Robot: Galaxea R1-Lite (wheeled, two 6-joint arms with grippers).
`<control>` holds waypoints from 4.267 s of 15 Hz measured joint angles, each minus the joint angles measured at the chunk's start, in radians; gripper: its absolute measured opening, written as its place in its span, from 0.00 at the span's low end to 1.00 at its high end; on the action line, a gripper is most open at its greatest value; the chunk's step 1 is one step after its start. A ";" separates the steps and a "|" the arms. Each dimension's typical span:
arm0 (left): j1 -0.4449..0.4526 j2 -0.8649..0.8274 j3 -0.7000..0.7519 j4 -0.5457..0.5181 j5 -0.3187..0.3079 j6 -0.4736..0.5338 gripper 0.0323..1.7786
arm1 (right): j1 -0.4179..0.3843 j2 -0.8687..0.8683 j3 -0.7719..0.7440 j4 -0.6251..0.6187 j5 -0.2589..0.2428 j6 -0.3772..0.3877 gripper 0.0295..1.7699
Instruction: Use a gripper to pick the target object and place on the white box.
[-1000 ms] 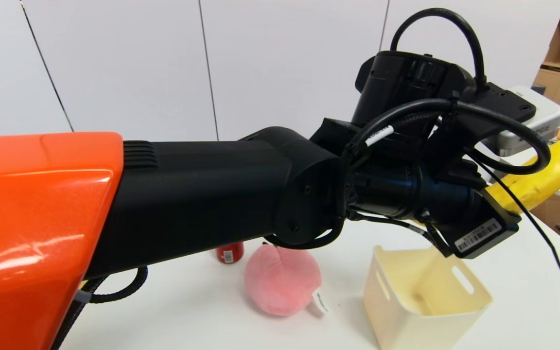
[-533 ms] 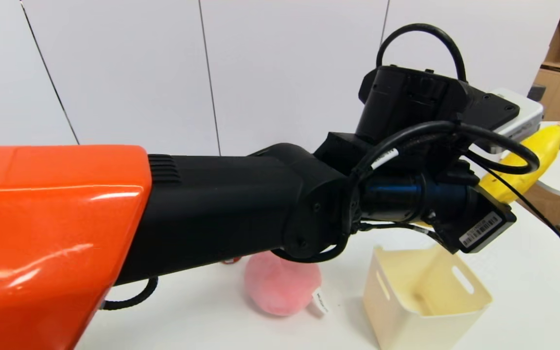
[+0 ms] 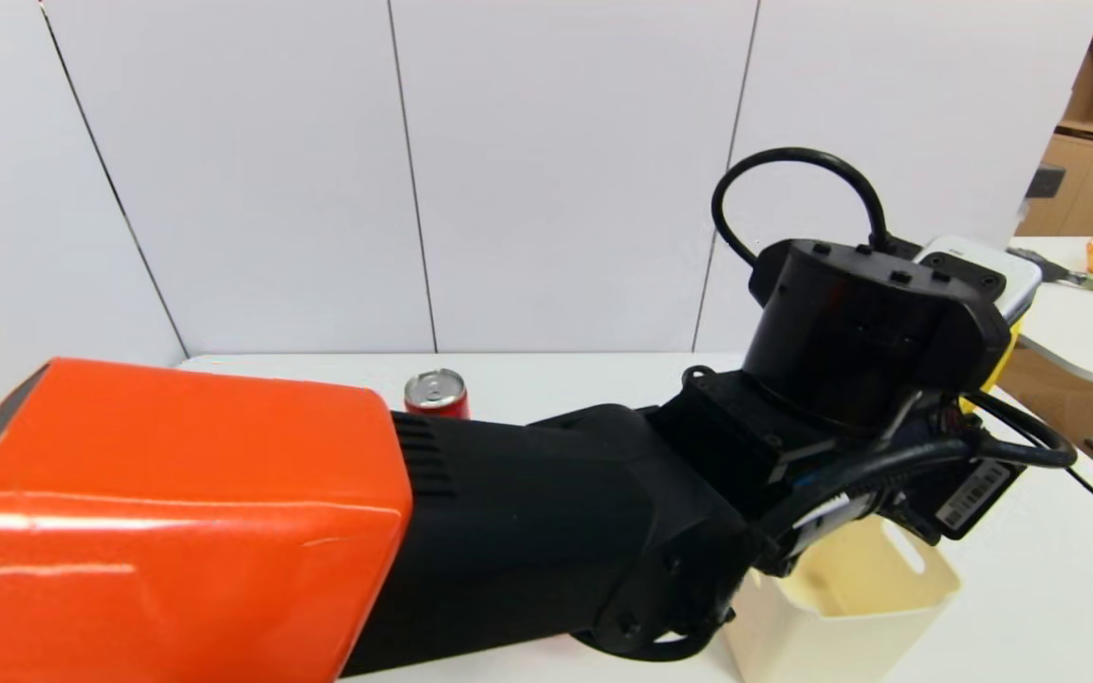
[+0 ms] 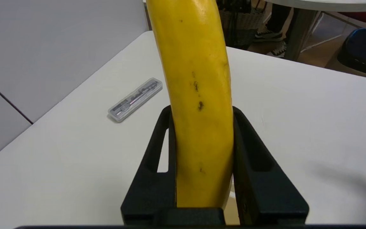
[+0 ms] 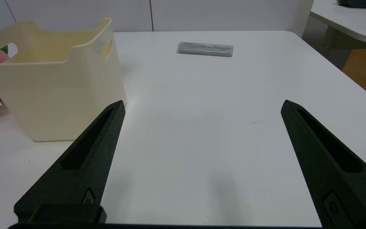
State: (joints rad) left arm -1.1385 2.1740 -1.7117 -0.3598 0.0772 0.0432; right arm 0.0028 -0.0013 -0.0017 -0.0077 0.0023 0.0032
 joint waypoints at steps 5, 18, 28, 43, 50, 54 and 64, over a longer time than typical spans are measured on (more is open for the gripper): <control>-0.050 -0.002 0.014 -0.024 0.131 -0.018 0.27 | 0.000 0.000 0.000 0.001 -0.001 0.000 0.96; -0.130 0.077 0.051 -0.161 0.329 -0.066 0.27 | 0.000 0.000 0.000 0.000 0.000 0.000 0.96; -0.130 0.097 0.054 -0.174 0.389 -0.112 0.27 | 0.000 0.000 0.000 0.000 -0.001 0.000 0.96; -0.130 0.090 0.090 -0.229 0.439 -0.111 0.55 | 0.000 0.000 0.000 0.000 -0.001 0.000 0.96; -0.130 0.052 0.092 -0.209 0.439 -0.096 0.79 | 0.000 0.000 0.000 0.000 0.000 0.000 0.96; -0.128 -0.070 0.089 -0.085 0.434 -0.021 0.86 | 0.000 0.000 0.000 0.000 -0.001 0.000 0.96; 0.219 -0.239 0.144 0.188 0.222 0.152 0.93 | 0.000 0.000 0.000 0.000 -0.001 0.000 0.96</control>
State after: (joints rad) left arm -0.9198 1.9353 -1.5677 -0.1717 0.2991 0.1951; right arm 0.0028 -0.0013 -0.0017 -0.0072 0.0013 0.0032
